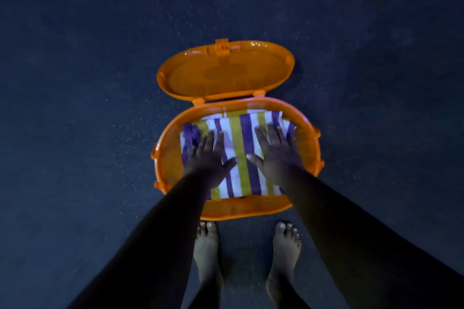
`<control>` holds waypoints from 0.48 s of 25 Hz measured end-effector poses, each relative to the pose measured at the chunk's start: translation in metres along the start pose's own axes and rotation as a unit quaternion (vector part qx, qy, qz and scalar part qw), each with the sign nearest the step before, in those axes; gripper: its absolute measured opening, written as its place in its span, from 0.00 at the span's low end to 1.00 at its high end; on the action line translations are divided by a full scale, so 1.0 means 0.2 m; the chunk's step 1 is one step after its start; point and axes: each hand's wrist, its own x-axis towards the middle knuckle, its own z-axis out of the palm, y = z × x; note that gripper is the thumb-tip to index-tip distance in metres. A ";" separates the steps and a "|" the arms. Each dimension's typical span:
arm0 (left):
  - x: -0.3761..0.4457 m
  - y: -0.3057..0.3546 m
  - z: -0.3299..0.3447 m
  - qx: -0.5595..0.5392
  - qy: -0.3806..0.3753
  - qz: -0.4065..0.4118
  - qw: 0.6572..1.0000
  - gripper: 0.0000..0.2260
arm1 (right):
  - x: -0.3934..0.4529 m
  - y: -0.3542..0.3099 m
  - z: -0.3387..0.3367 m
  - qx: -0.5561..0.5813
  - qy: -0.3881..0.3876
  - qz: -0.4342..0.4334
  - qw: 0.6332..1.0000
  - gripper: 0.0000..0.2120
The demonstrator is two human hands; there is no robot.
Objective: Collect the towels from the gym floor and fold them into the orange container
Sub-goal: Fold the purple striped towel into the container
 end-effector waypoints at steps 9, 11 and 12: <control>-1.51 0.60 -0.95 0.101 -0.066 0.045 0.992 0.41 | -1.63 -0.13 -0.94 0.168 -0.026 0.114 0.979 0.36; -1.81 0.70 -1.07 0.142 -0.067 0.075 0.985 0.41 | -2.01 -0.14 -1.06 0.191 -0.006 0.143 0.971 0.36; -1.94 0.75 -1.11 0.162 -0.063 0.097 0.980 0.41 | -2.17 -0.15 -1.10 0.197 0.006 0.160 0.967 0.37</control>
